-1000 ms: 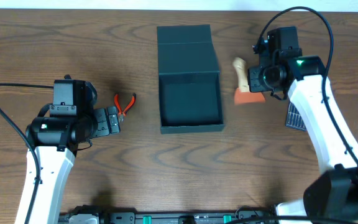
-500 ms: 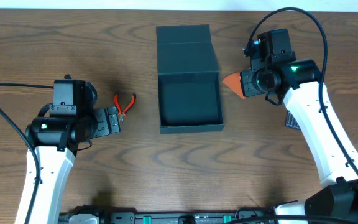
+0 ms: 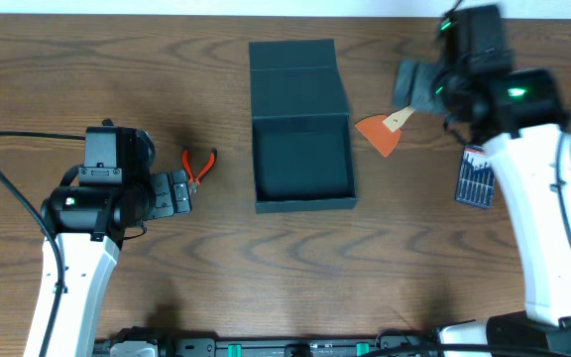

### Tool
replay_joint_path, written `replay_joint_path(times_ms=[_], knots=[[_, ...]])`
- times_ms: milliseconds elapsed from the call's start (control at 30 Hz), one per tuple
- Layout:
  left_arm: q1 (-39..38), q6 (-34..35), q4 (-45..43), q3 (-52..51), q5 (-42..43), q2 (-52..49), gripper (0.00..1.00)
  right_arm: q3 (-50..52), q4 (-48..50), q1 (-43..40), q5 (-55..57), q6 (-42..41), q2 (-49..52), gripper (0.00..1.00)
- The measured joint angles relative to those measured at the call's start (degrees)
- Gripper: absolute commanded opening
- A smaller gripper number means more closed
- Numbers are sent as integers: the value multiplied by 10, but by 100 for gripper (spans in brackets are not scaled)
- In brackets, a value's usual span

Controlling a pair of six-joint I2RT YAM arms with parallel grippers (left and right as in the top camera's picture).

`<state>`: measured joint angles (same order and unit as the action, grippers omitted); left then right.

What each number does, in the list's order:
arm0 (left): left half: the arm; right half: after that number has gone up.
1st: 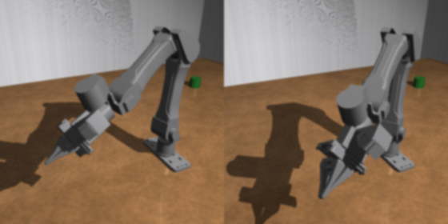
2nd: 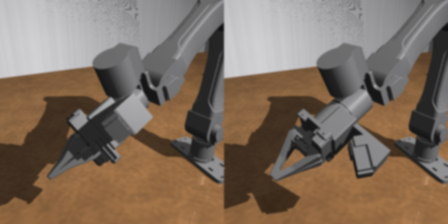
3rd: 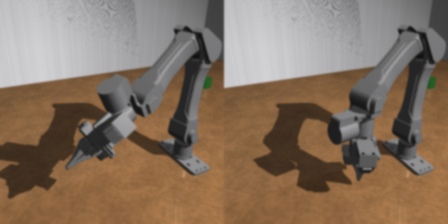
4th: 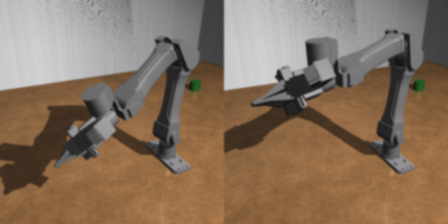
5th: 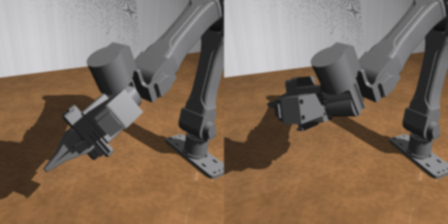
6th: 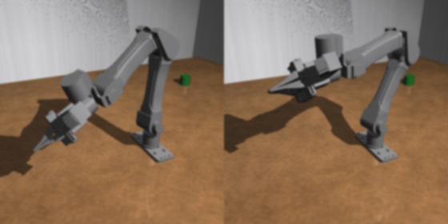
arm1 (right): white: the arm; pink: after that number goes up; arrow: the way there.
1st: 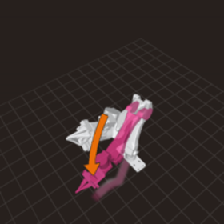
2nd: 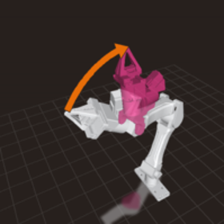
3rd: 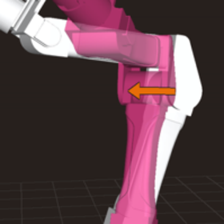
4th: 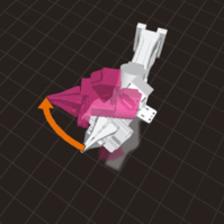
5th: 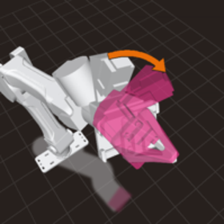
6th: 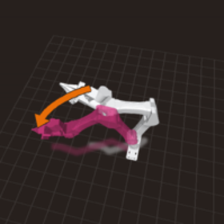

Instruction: Pack container

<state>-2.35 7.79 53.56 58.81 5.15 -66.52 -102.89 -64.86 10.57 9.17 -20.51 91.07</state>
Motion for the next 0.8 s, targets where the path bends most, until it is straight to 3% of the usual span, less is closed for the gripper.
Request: replay_joint_path(times_ms=[167, 333, 500, 800], knots=[[0, -2, 0, 0, 0, 0, 99, -37, 11, -46, 10, -134, 5, 99], [0, -3, 0, 0, 0, 0, 99, -39, 59, -75, 14, -224, 83, 99], [0, -3, 0, 0, 0, 0, 99, -39, 120, -78, -2, -269, 192, 99], [0, -3, 1, 0, 0, 0, 99, -39, 146, -78, -15, -332, 306, 99]])
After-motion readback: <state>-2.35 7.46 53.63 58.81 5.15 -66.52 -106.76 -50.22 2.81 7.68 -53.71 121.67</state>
